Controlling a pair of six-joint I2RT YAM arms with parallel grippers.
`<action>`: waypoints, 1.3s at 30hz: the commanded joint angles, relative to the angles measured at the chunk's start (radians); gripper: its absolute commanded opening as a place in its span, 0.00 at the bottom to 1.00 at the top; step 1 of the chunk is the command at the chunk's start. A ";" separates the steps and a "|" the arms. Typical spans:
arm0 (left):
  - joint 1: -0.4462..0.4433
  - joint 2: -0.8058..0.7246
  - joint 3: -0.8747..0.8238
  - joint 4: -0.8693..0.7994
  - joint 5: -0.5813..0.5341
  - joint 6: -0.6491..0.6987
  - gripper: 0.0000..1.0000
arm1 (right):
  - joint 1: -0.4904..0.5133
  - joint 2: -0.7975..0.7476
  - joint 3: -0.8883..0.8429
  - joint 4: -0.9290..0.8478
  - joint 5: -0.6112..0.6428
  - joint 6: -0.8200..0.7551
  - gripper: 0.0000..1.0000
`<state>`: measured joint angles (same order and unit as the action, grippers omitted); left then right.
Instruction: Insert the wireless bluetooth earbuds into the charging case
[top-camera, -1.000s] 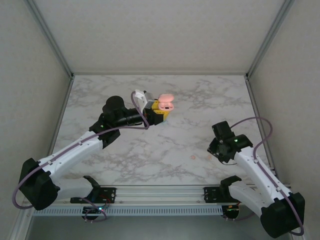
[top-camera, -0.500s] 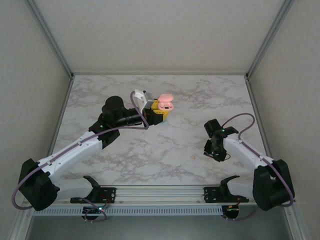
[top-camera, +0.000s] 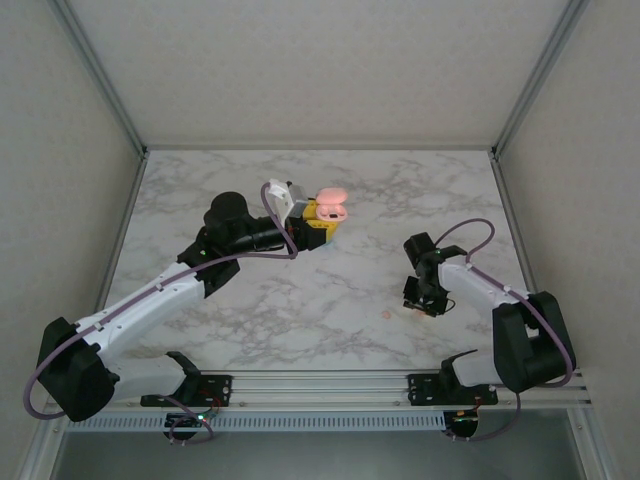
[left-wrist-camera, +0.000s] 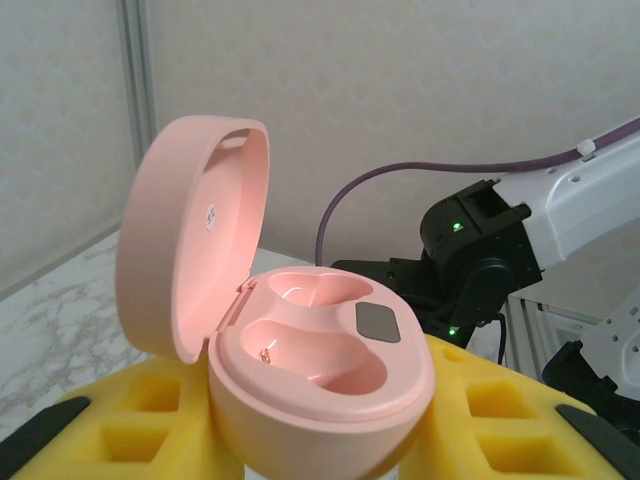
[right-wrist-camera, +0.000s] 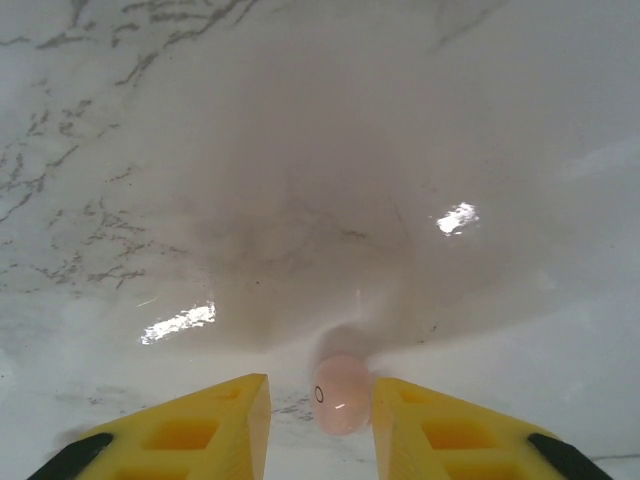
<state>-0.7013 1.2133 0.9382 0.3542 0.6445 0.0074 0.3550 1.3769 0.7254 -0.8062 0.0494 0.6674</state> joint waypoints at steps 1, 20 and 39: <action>-0.004 -0.005 0.021 0.000 0.003 0.002 0.18 | -0.015 0.011 0.000 0.002 -0.016 -0.020 0.33; -0.004 0.005 0.037 -0.009 0.011 0.000 0.18 | -0.022 -0.088 0.001 -0.053 0.030 0.006 0.38; -0.005 0.006 0.039 -0.014 0.011 -0.006 0.18 | -0.044 -0.010 -0.057 0.028 -0.043 -0.011 0.32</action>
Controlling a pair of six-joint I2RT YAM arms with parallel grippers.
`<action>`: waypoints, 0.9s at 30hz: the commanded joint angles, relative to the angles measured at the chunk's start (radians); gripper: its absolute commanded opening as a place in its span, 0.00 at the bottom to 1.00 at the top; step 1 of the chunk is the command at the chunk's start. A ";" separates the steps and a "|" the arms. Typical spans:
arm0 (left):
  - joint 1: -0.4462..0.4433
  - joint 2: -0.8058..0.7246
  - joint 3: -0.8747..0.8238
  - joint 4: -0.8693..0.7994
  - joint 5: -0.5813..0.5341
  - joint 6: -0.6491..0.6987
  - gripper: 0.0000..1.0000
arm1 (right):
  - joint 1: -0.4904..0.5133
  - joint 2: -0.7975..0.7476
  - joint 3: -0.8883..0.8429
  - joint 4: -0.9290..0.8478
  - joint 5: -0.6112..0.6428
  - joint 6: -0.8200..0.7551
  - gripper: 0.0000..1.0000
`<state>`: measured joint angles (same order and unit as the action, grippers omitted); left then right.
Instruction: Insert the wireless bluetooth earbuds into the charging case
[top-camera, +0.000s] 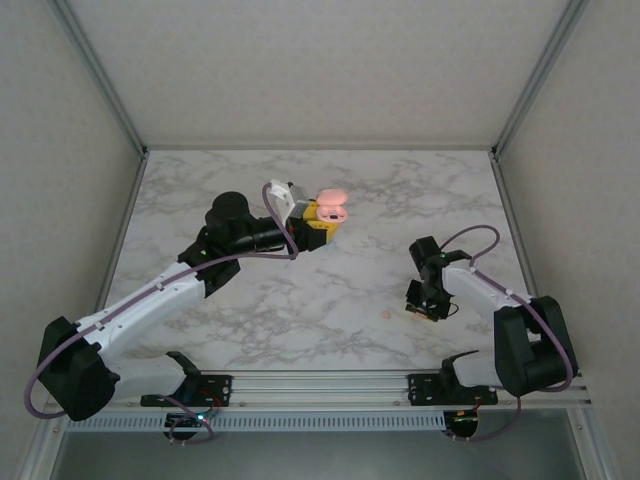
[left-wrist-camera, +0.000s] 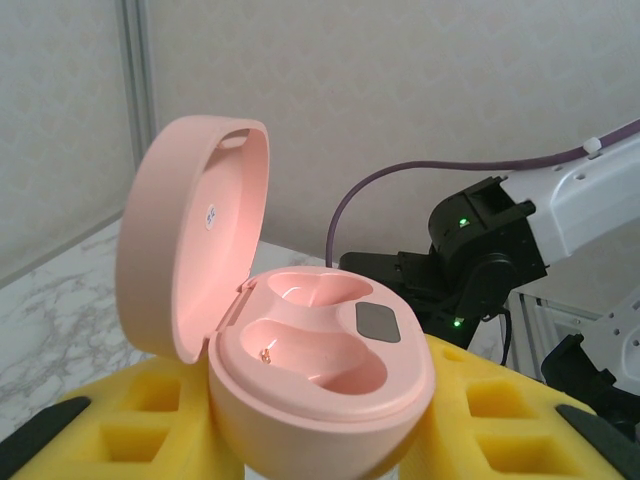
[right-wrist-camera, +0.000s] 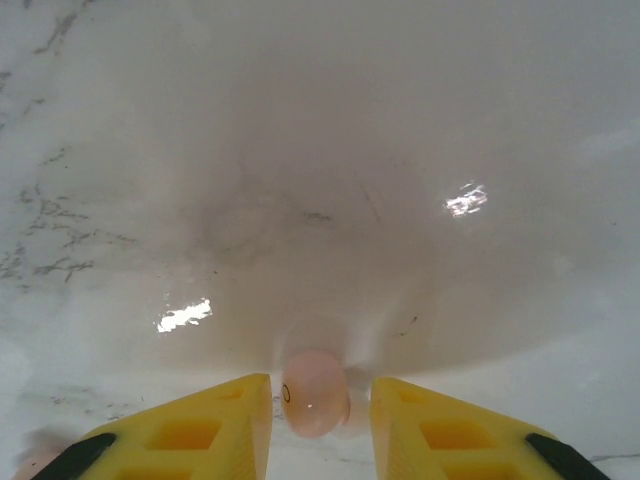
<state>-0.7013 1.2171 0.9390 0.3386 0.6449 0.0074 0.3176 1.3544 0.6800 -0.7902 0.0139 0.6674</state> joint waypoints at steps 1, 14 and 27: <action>-0.004 0.002 0.038 0.004 0.010 -0.006 0.18 | -0.008 0.013 -0.011 0.015 -0.008 -0.016 0.31; -0.005 0.016 0.047 0.004 0.010 -0.014 0.18 | -0.009 0.038 0.007 0.023 0.008 -0.055 0.33; -0.006 0.027 0.057 -0.006 0.013 -0.017 0.18 | -0.009 0.071 0.031 0.030 -0.007 -0.100 0.30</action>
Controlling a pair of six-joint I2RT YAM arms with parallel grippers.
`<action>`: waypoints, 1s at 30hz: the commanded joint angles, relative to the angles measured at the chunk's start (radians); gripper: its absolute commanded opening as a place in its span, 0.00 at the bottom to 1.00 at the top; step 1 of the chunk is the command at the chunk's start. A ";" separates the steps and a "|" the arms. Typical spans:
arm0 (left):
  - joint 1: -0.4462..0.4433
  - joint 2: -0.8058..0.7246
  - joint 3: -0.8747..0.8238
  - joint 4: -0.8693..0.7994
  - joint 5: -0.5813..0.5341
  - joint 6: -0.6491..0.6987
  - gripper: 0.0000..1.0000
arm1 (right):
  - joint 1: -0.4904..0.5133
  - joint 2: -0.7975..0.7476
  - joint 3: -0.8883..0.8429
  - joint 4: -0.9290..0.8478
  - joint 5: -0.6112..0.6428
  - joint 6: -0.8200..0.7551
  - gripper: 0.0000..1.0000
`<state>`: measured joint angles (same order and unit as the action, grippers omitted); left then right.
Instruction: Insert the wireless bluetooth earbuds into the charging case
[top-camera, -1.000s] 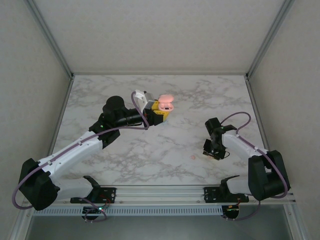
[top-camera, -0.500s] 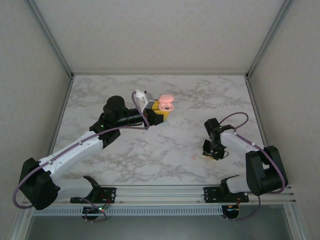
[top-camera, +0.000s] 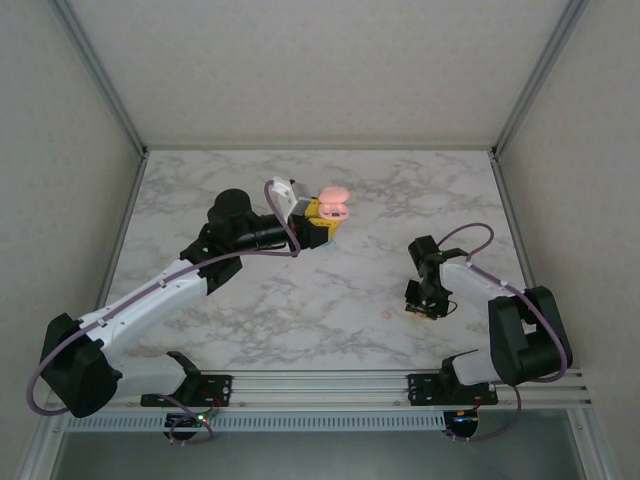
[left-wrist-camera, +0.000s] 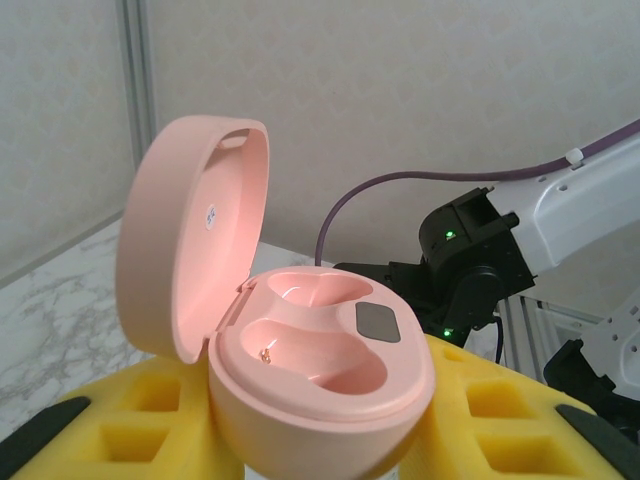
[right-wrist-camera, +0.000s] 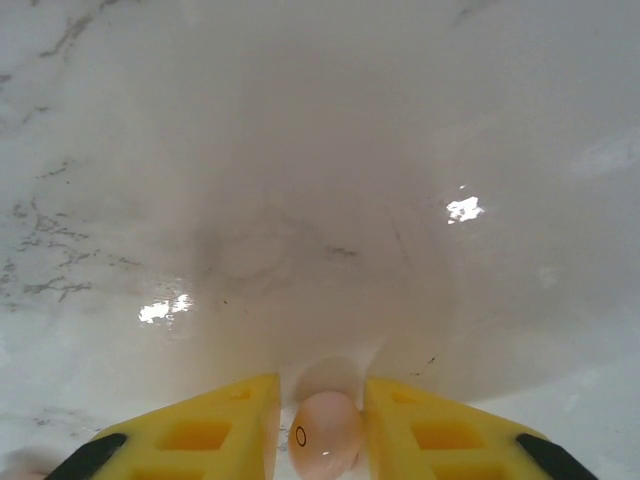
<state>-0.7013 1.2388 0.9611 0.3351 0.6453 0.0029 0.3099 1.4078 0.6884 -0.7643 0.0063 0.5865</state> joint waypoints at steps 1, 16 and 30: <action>-0.006 0.005 0.036 -0.006 0.013 -0.012 0.18 | -0.001 0.018 0.025 0.001 0.006 -0.022 0.30; -0.006 0.008 0.033 -0.010 0.011 -0.012 0.18 | -0.001 -0.033 0.030 -0.016 0.002 -0.021 0.16; 0.024 0.013 0.028 -0.018 -0.012 -0.004 0.17 | -0.006 -0.414 0.166 0.161 -0.644 0.084 0.18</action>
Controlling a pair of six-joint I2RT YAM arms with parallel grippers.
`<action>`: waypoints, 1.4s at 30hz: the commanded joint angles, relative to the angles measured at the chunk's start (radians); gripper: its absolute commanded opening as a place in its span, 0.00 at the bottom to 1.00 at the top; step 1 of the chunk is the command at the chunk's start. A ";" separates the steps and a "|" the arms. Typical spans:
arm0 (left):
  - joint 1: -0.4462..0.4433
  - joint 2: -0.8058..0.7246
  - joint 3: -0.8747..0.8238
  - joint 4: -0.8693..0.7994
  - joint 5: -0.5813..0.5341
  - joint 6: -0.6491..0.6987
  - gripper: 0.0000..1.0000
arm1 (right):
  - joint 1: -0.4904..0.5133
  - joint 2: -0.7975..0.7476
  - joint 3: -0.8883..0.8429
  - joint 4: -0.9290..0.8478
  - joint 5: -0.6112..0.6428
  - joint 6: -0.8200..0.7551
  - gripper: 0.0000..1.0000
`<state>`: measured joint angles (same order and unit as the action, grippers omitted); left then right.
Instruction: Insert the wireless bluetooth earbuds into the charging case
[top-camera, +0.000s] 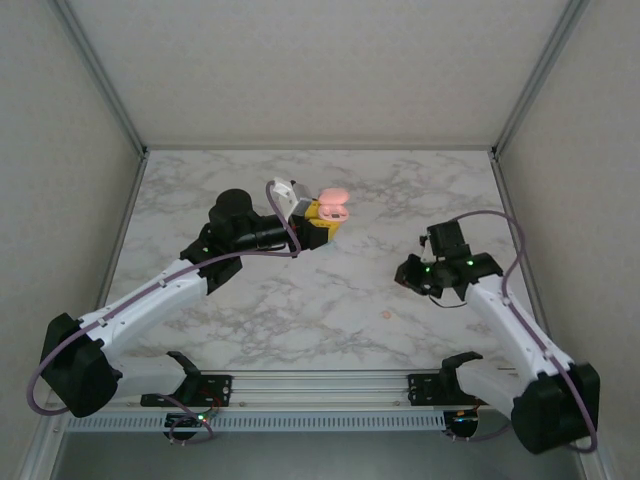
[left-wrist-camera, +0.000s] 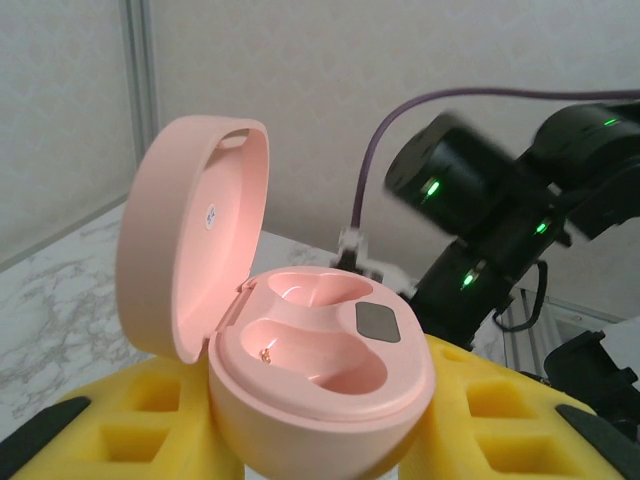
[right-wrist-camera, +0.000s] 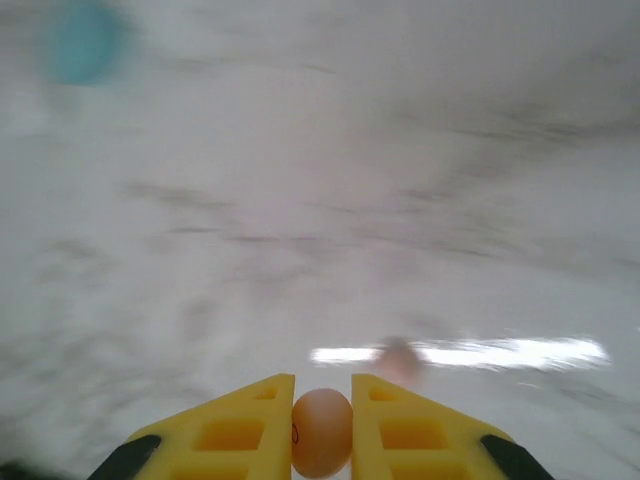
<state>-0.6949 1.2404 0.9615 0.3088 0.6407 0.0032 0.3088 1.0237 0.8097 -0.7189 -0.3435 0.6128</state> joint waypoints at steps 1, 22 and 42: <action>0.027 0.010 0.028 0.011 -0.002 -0.006 0.17 | -0.005 -0.020 0.059 0.161 -0.402 0.073 0.18; 0.102 -0.008 -0.004 0.004 0.078 0.024 0.17 | 0.019 0.119 0.286 0.517 -0.948 0.369 0.18; 0.080 -0.004 0.003 -0.033 0.096 0.071 0.17 | 0.041 0.119 0.396 0.283 -0.676 0.289 0.18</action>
<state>-0.6071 1.2400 0.9592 0.2848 0.7143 0.0540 0.3450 1.1553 1.1847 -0.3862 -1.0771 0.9100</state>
